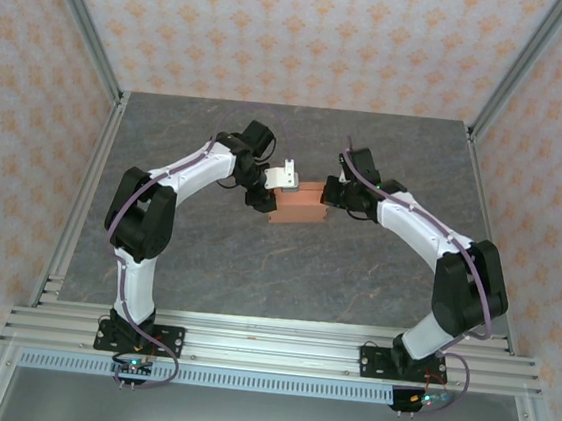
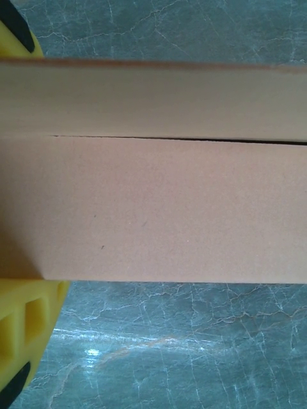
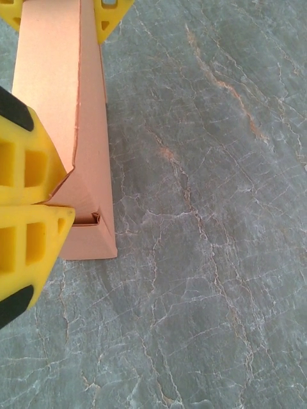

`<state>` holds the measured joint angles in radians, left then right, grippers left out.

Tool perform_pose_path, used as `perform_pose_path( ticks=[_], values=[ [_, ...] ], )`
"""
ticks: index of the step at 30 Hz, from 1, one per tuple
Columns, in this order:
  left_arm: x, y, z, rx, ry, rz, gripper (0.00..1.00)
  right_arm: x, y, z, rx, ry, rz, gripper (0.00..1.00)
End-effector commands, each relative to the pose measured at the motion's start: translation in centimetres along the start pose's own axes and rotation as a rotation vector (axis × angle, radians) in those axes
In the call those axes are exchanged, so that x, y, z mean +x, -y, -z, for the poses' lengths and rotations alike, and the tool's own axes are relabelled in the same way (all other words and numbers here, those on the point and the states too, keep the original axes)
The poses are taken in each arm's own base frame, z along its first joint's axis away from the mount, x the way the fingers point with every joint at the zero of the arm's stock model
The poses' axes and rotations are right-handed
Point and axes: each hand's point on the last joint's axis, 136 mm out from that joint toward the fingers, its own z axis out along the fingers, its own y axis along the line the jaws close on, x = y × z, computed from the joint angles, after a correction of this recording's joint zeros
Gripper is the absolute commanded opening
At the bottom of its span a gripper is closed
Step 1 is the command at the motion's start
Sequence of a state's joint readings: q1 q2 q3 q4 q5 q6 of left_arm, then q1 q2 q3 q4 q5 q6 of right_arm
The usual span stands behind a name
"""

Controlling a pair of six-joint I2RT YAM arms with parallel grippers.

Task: Fold the paper box

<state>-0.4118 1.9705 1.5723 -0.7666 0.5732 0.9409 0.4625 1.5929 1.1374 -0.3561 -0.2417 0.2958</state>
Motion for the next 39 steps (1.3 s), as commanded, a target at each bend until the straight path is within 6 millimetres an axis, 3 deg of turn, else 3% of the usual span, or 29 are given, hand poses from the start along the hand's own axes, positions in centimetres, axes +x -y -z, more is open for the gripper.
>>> perform_pose_path(
  ticks=[1, 15, 28, 39],
  values=[
    [1.4, -1.3, 0.5, -0.029, -0.038, 0.075, 0.22, 2.8, 2.4, -0.5, 0.091, -0.057, -0.030, 0.00],
    [1.7, -1.4, 0.6, -0.041, -0.058, 0.075, 0.22, 3.9, 4.1, -0.9, 0.167, -0.053, 0.174, 0.00],
    [1.6, -1.6, 0.8, -0.051, -0.054, 0.091, 0.23, 5.7, 4.5, -2.8, 0.128, -0.063, 0.151, 0.00],
    [1.1, -1.8, 1.4, -0.065, -0.041, 0.109, 0.41, 5.8, 4.9, -2.9, 0.141, -0.030, 0.143, 0.00]
  ],
)
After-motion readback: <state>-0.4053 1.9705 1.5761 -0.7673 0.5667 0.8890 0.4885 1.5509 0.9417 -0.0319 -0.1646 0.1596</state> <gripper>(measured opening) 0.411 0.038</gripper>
